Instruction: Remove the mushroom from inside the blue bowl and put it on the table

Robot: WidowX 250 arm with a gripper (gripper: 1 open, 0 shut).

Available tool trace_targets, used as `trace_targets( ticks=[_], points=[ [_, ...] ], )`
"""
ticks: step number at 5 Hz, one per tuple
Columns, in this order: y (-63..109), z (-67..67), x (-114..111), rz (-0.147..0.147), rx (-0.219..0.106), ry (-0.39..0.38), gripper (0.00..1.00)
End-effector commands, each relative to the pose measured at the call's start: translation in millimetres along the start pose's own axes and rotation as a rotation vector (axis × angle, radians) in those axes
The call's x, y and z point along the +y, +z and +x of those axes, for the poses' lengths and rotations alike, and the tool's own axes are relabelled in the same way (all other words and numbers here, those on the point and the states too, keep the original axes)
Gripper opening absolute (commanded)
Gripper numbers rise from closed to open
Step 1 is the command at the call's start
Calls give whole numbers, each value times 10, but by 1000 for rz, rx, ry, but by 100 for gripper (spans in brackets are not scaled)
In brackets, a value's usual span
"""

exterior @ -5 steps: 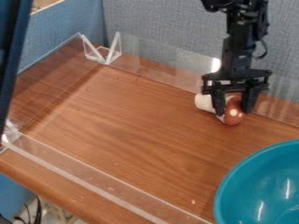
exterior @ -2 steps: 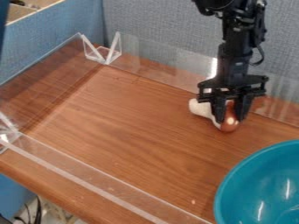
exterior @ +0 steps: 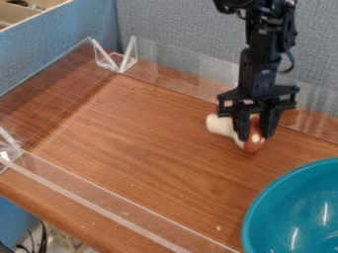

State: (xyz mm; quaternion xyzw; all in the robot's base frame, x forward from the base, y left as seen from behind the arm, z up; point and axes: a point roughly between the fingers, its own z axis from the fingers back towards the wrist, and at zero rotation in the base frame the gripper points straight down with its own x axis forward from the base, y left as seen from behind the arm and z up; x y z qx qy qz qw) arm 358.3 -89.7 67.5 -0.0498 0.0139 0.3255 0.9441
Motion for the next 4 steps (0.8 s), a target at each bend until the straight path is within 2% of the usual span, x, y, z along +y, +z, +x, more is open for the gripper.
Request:
trace_targets(
  ticks=[1,2,4],
  points=[
    [348,-30,-108,-78,-58,-70,0],
    [324,-100,-149,-79,-54,-134,0],
    [520,-119,-289,-81,-56,-183,0]
  ],
)
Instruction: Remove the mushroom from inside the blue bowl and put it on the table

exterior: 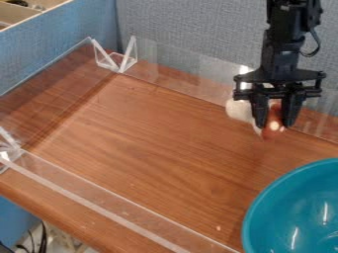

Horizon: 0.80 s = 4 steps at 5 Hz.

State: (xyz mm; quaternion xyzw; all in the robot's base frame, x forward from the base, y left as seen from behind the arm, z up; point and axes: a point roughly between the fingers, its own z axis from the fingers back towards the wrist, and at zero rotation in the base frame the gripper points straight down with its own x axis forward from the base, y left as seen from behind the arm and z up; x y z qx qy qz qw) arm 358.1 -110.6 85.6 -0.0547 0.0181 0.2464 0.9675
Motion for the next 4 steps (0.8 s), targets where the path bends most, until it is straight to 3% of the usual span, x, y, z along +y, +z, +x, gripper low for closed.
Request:
trace_targets(
  ticks=[1,2,3,4],
  points=[
    [452,44,-157,-73,-85,-18,0],
    [656,-140,-28,-88,-90,-76,0],
    [742,-306,126,-92,-85,-112,0],
    [631,-381,359,-80,-60,-191,0]
  ],
)
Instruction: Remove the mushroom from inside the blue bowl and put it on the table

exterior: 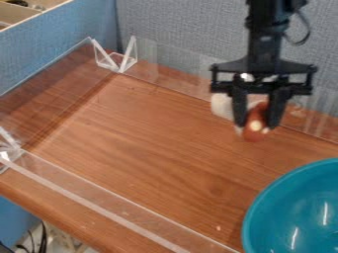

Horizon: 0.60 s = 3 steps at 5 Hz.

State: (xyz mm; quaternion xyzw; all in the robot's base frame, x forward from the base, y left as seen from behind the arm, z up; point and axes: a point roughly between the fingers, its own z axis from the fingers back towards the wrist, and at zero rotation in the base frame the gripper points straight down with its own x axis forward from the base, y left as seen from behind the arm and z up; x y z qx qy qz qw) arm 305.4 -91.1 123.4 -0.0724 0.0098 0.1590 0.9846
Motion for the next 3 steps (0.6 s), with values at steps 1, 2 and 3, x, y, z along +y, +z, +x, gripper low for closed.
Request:
trace_targets(
  ticks=[1,2,3],
  points=[
    [52,-91,278,-18,-24,-82,0],
    [-167,-138,544,6,20,-161,0],
    [-383,-95,614,27,46,-171,0]
  ],
)
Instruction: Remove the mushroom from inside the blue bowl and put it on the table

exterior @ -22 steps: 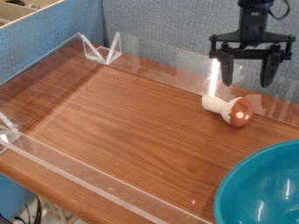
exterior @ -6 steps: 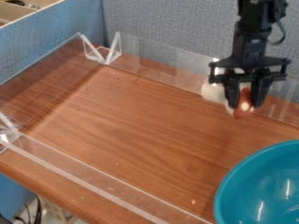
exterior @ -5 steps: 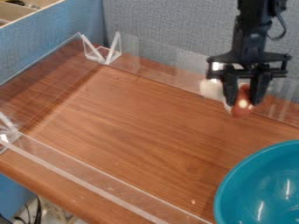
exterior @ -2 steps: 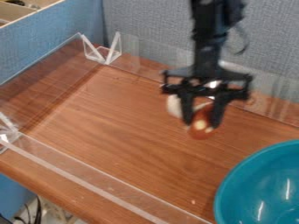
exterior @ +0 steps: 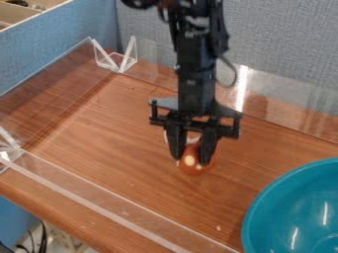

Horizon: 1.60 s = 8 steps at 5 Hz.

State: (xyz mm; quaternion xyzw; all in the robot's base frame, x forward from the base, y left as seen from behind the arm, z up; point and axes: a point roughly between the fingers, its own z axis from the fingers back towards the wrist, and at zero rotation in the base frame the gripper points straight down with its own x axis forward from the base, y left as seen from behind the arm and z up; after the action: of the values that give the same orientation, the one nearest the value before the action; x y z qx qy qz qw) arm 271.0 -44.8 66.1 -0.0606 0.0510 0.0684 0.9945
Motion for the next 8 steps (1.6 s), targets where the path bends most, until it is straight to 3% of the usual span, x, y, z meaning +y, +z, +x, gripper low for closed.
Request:
trace_targets(
  ticks=[1,3,5,8],
  points=[
    [-62,87,53,2,-20,-7,0],
    [-57,134,160,9,-7,-17,0],
    [-210,13,232,13,5,-36,0],
    [-346,251,385,35,30,-163,0]
  ],
)
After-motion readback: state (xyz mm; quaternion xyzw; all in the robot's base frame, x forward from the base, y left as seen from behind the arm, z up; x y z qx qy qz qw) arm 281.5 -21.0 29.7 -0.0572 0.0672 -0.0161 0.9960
